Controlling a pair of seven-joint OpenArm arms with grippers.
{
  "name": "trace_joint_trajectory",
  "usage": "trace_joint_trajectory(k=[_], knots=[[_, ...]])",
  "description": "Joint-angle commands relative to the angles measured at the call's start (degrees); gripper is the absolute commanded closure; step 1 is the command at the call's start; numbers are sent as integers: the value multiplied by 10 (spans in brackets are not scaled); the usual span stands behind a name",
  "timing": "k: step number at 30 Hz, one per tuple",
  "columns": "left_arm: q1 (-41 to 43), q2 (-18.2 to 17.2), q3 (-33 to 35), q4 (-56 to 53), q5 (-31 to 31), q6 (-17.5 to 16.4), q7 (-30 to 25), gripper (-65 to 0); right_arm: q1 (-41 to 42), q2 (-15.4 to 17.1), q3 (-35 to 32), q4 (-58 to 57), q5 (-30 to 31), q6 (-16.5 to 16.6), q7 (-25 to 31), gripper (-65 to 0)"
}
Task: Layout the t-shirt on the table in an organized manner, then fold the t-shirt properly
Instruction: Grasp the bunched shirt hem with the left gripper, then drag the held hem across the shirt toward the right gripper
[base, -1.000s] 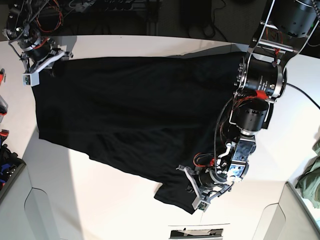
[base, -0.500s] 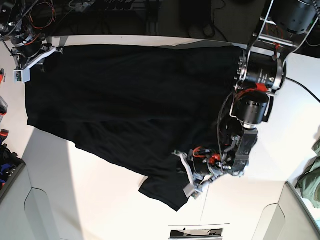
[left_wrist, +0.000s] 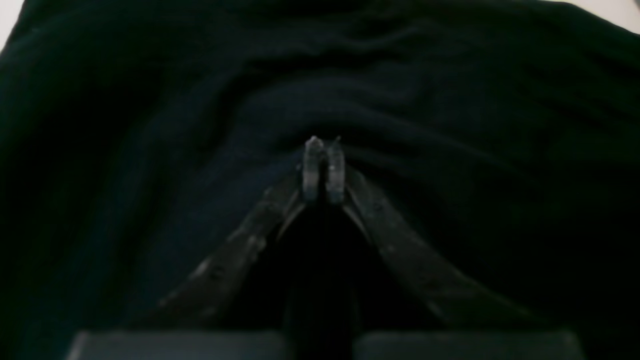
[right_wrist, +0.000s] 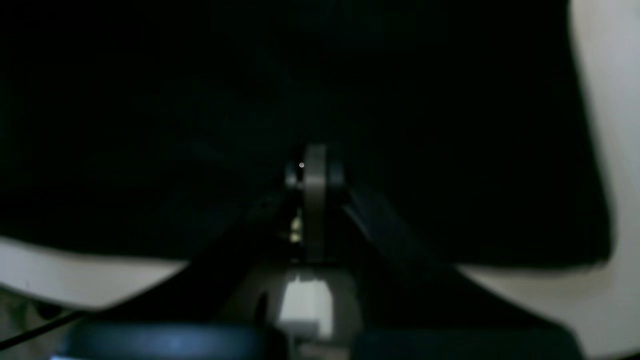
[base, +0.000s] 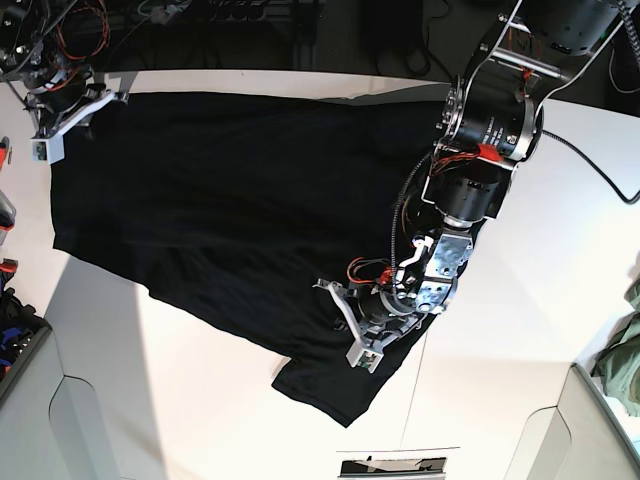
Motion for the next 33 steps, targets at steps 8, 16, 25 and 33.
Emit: trace_joint_trajectory(k=[8,16,25,33], knots=[[-65,-2,45,-22,19,48,0,0,-47,7,4,9,25,5,2,0],[-79,-38,45,-12,17,54,1,0,-48,7,4,14,46,5,2,0],[-56,-119,45,265,-117,-9,126,0,-35,9,17,67,45,5,17,0],[17,-103,99,396,-264,-123,214,0,12,16,21,70,-24,-30,30,0]])
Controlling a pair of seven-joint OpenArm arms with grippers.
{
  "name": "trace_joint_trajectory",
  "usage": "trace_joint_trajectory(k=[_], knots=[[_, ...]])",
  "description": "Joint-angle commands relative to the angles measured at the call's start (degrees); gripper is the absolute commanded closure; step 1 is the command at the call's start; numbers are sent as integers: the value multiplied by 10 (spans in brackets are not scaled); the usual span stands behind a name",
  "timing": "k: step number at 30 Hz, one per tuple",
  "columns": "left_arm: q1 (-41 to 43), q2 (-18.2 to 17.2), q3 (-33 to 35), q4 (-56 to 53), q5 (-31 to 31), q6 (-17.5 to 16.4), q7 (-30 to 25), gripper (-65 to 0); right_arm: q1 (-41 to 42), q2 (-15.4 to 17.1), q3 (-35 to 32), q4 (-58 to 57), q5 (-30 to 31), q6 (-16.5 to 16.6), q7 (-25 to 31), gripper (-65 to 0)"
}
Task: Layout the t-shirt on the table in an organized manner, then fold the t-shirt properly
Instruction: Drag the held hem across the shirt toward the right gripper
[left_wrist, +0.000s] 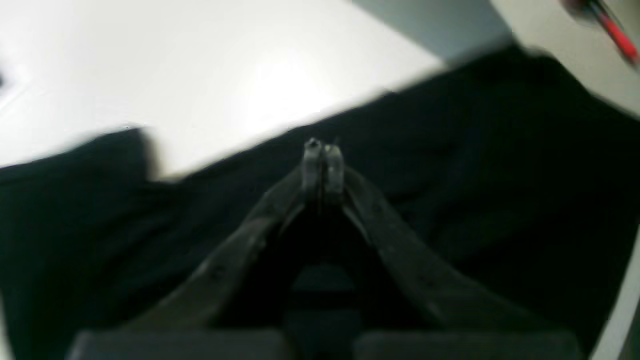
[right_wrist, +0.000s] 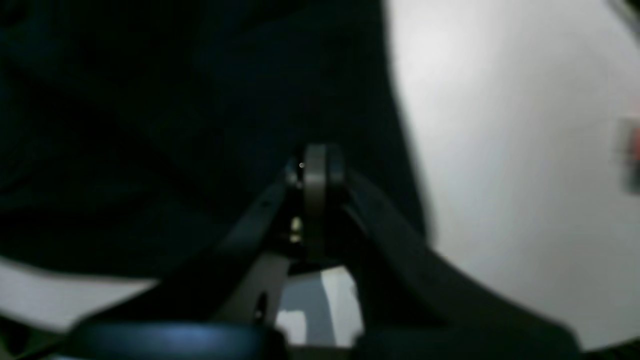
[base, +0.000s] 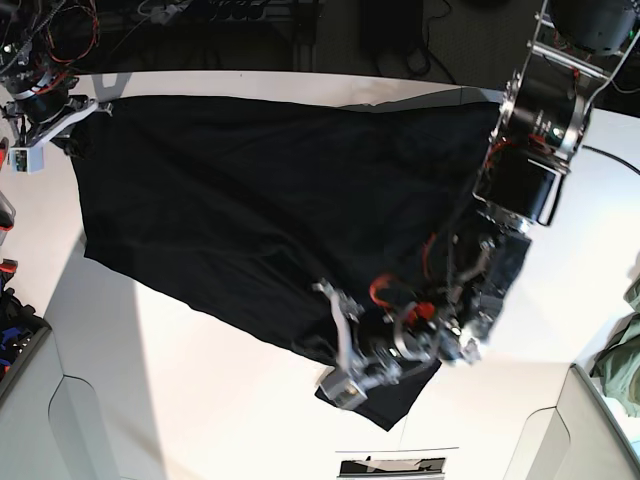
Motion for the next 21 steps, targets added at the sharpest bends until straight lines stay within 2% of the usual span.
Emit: trace_joint_trajectory(k=[1,3,8,12,14,18,21], knots=[[-5,16,13,9,6,0,-10,0,9,8,5,8,-5,-7,17,0],[18,45,44,9,44,6,-20,0,22,8,5,2,-25,-18,18,0],[52,102,105,8,148,69,-54,0,38,6,3,-12,-33,-18,17,0],[68,125,115,7,167,93,-53,0,37,-3,2,-15,-30,-18,10,0],[73,129,116,9,166,91,-53,0,37,-1,3,-15,-29,-26,20,0],[105,128,116,45,136,28,-18,0,56,9,4,-13,-29,-31,48,0],[159,122,121,82,117,21,-4,0,103,15,4,-14,-32,-31,47,0]])
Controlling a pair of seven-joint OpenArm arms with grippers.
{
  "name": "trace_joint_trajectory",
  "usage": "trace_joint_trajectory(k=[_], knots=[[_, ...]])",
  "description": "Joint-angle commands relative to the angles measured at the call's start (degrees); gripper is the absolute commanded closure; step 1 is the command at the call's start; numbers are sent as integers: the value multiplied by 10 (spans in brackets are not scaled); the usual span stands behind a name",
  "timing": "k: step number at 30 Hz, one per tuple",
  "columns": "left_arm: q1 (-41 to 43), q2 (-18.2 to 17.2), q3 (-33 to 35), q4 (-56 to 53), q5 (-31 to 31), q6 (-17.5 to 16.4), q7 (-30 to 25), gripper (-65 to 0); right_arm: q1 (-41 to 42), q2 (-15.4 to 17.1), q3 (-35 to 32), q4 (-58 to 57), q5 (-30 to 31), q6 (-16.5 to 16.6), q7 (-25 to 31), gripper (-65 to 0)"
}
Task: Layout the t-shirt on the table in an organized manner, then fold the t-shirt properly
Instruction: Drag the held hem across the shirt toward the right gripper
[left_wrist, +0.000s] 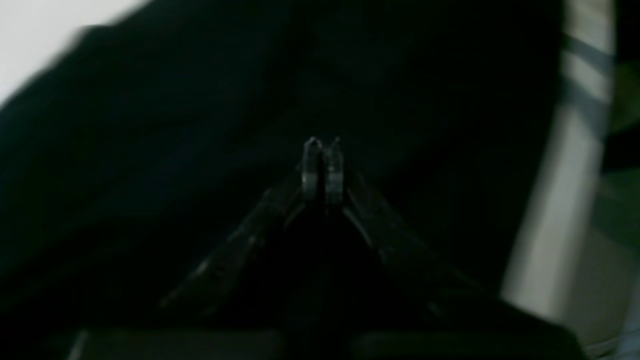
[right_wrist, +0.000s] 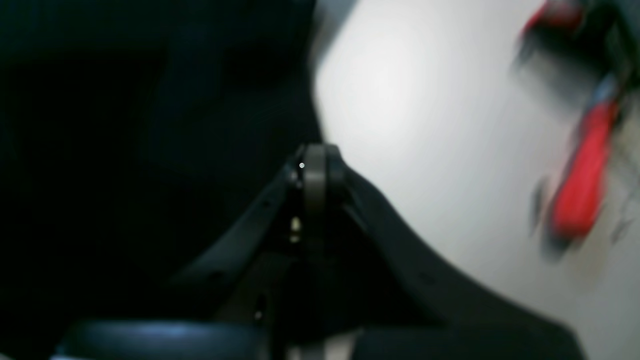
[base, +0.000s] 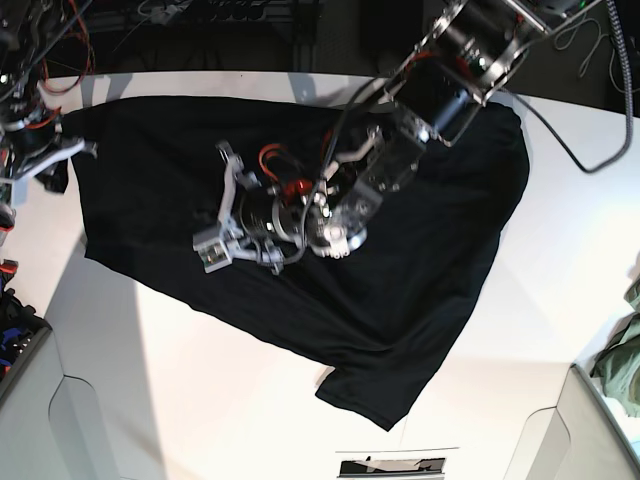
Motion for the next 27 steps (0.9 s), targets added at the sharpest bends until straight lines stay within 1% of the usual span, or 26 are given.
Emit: trace_joint_trajectory(k=[1,3,6,8,10,13,15,18,20,23,27], knots=[[12,4,0,19,-6,-5,-8,0,23,13,3,7,4,2,16,0],[49,9,0,32,-3,-5,-12,0,60,19,2,-7,-1,2,9,0],[82,33,0,35,24,-2,-17,0,128,36,-4,-74,-2,2,1,0],[95,52,0,34,35,7,-17,0,172,49,-14,-134,-1,3,1,0],[109,67,0,30,48,24,-28,0,209,60,-28,-191,-2,4,-4,0],[125,88,0,16,75,41,-54,0,244,68,-57,-250,-2,18,-7,0],[129,101,0,1,96,42,-67,0,259,68,-82,-274,-2,18,-7,0],[128,104,0,-25,117,43,-82,0,279,68,-121,-299,-2,18,-7,0],[128,104,1,-40,121,49,-102,0,288,68,-148,-309,0,18,-7,0],[127,104,3,-62,152,79,-118,0,293,68,-186,-319,0,18,-8,0],[122,104,3,-93,155,79,-118,0,294,68,-223,-352,0,18,-7,0]])
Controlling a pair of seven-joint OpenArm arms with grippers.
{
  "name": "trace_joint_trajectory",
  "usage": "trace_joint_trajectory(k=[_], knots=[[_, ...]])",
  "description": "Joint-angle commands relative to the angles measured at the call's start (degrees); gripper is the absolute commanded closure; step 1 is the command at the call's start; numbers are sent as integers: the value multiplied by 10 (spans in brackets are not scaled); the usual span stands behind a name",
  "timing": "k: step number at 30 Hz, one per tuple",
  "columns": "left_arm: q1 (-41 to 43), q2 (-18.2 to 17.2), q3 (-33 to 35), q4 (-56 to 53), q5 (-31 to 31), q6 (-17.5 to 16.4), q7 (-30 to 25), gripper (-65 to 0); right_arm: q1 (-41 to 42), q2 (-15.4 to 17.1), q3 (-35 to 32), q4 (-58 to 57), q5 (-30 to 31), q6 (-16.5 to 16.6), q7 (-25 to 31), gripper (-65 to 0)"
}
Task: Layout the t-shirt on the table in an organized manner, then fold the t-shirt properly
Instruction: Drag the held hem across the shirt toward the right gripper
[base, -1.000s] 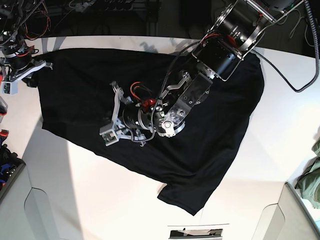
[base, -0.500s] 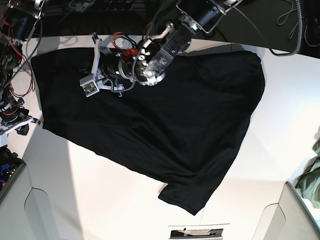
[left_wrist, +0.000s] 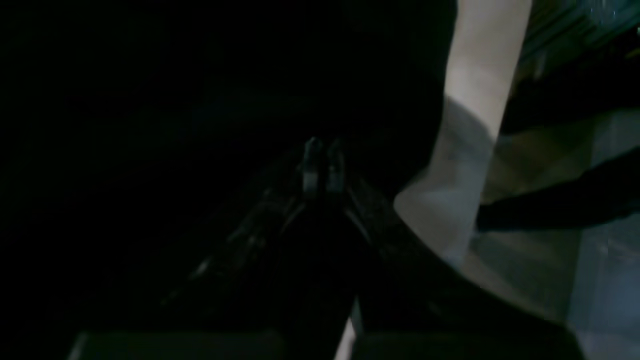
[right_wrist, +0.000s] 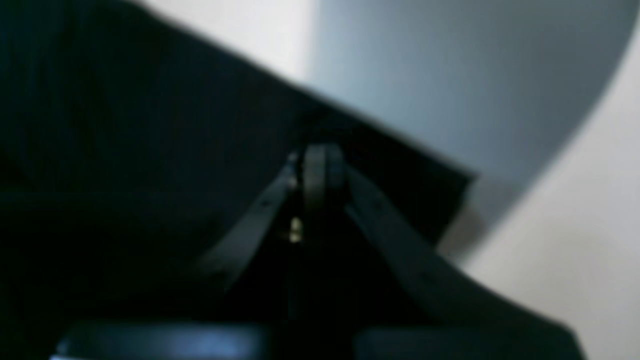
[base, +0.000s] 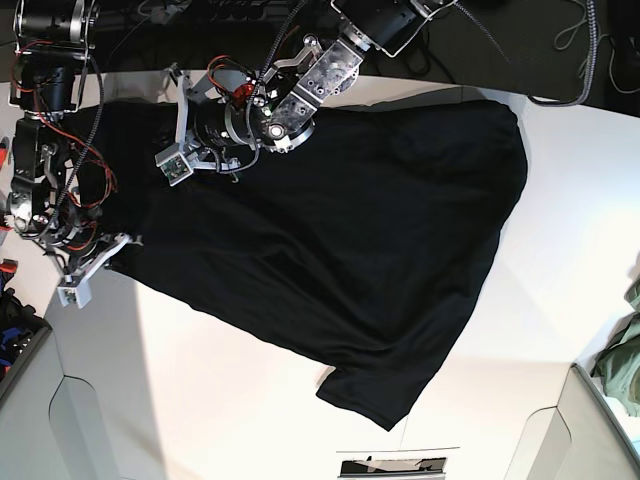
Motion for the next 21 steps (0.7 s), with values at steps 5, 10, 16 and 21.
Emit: trace_joint_trajectory(k=[5,10,16,21], knots=[[-8,4,0,-2,13,3,63,0,22,9,-10,-31,-19,2,31,0],[2,-5,1,-2,4,-21,83,0,57,10,-10,-65,-59,3,52,0],[26,-74,1,-2,-8,-29,80,0,112,15,-10,-109,-76,5,57,0],[30,-114,1,2,-20,-29,78,0,141,31,-10,-137,-77,6,80,0]])
